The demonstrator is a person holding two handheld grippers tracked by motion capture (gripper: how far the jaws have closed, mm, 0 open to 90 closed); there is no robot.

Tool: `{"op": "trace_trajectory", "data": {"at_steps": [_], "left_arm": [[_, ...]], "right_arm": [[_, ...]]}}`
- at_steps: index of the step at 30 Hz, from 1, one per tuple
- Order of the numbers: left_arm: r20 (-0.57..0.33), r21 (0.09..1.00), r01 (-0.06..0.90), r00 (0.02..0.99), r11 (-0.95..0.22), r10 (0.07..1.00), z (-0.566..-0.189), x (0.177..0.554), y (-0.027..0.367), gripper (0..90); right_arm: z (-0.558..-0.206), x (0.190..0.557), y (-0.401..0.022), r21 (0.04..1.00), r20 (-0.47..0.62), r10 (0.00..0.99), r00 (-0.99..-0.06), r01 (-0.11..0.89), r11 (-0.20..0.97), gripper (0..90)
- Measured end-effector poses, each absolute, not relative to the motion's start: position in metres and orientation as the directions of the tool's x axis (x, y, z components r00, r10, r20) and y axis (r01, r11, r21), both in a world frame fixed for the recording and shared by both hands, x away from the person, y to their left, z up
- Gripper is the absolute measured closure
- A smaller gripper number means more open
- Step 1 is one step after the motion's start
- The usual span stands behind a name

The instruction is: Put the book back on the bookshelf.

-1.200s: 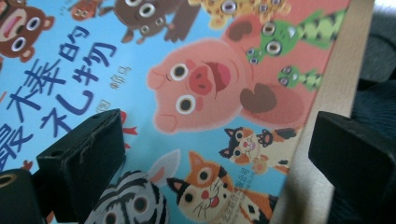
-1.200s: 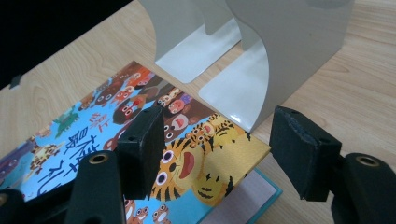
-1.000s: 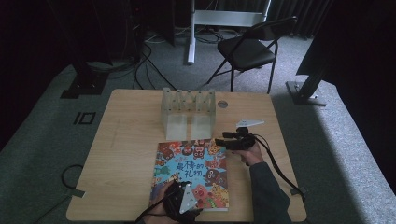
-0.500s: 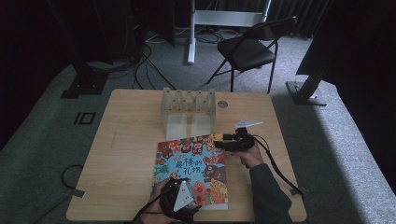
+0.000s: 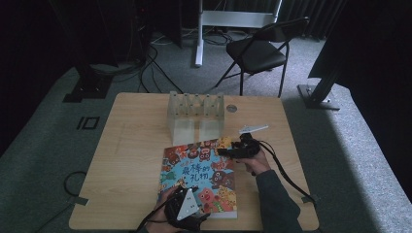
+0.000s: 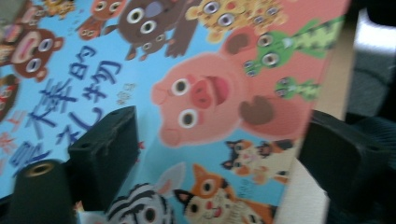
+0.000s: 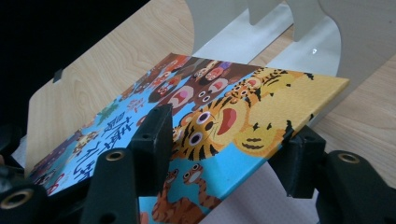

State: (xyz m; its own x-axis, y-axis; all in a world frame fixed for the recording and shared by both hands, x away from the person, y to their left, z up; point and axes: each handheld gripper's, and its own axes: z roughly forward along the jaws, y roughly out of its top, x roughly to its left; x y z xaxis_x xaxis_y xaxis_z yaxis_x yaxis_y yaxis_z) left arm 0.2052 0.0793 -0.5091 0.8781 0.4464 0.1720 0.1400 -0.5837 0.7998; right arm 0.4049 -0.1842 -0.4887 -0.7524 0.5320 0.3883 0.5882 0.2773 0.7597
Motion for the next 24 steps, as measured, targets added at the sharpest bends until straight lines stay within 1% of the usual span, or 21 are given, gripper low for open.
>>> {"op": "trace_trajectory", "data": {"at_steps": [5,10,11,14,18,21,24], "left_arm": [[0.143,0.818,0.145,0.886,-0.556,0.441,-0.501,0.202,0.085,15.1],[0.151,0.830,0.145,0.872,-0.539,0.466,-0.491,0.204,0.094,15.2],[0.149,0.826,0.152,0.870,-0.543,0.471,-0.491,0.205,0.096,15.3],[0.137,0.824,0.177,0.860,-0.539,0.491,-0.491,0.211,0.103,19.9],[0.109,0.830,0.214,0.843,-0.515,0.526,-0.490,0.219,0.114,21.0],[0.091,0.834,0.234,0.834,-0.499,0.544,-0.490,0.223,0.119,21.2],[0.066,0.829,0.282,0.807,-0.483,0.586,-0.489,0.232,0.131,21.4]], "right_arm": [[-0.486,0.405,-0.184,0.769,0.378,0.524,-0.763,0.574,0.281,46.3],[-0.485,0.405,-0.185,0.769,0.382,0.517,-0.766,0.574,0.281,47.8],[-0.485,0.406,-0.185,0.771,0.387,0.512,-0.767,0.574,0.277,49.4],[-0.482,0.406,-0.186,0.776,0.409,0.487,-0.772,0.575,0.260,53.6],[-0.475,0.406,-0.185,0.783,0.411,0.472,-0.780,0.567,0.256,57.1],[-0.470,0.405,-0.183,0.788,0.410,0.464,-0.785,0.561,0.254,58.2],[-0.461,0.402,-0.179,0.792,0.385,0.472,-0.793,0.546,0.272,58.3]]}}
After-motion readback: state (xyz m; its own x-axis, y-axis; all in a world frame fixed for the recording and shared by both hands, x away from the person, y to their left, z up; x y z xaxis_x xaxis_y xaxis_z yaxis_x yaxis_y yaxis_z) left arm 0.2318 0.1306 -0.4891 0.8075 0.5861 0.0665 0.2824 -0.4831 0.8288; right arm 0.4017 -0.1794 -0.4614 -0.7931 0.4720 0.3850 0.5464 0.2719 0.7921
